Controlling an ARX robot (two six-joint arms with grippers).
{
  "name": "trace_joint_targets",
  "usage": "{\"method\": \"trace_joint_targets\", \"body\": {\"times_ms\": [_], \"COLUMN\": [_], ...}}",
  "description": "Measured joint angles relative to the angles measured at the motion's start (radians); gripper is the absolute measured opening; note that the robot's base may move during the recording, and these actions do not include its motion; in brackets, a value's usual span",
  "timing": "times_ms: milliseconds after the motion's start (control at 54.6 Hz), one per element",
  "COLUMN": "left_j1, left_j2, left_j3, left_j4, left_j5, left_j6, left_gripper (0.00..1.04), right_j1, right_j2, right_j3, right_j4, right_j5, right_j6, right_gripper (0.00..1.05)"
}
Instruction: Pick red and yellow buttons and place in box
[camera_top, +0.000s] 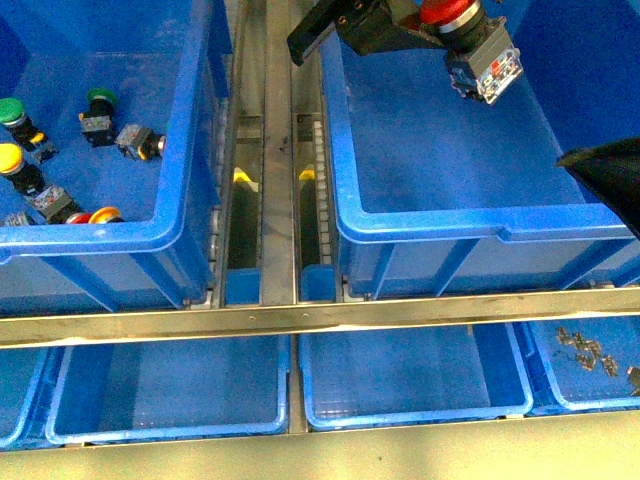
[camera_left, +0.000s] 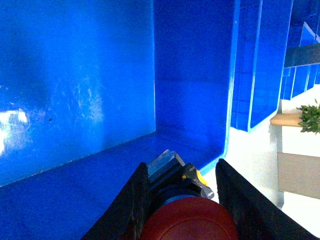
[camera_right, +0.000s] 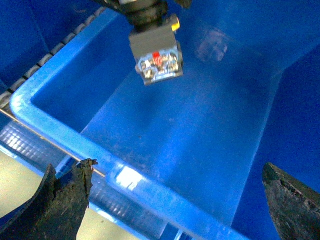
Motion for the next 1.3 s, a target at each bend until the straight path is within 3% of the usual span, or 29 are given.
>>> {"method": "trace_joint_targets", "body": {"times_ms": [348,824,989,1062,1227,1300], "left_j1": [-0.022,-0.022,-0.016,-0.015,-0.013,-0.011], "left_j2": [-0.008,-0.014,-0.014,-0.014,-0.014,-0.014], "left_j3": [-0.022,-0.031,-0.031,-0.031,-0.031,-0.031], "left_j4": [0.007,0.007,0.007,0.007,0.007,0.007], "left_j5": [-0.001,-0.019,-0.021,-0.021,-0.021,-0.021], "left_j6": [-0.014,-0.029,-0.035,-0.036,-0.037,-0.039], "left_gripper": [0.33,0.33,0.33,0.33,0.33,0.33], "right_j1": [0.019,0.062,0.066,0.066,0.068,0.068], "right_j2": [0.228,0.369,0.38,0.38,0.381,0.381], "right_j3": [0.156,0.273,0.286,0.289,0.29,0.29], "right_j4": [0.043,0.092,0.091,0.076,0.072,0.072], "right_j5": [-0.051,-0.019,-0.012,-0.012,-0.016,-0.015], "right_j6": [-0.204,-0.22,-0.204,-0.194,-0.175,-0.17], "right_gripper": [0.99,0.98,0.77,0.62,0.39,0.35]}}
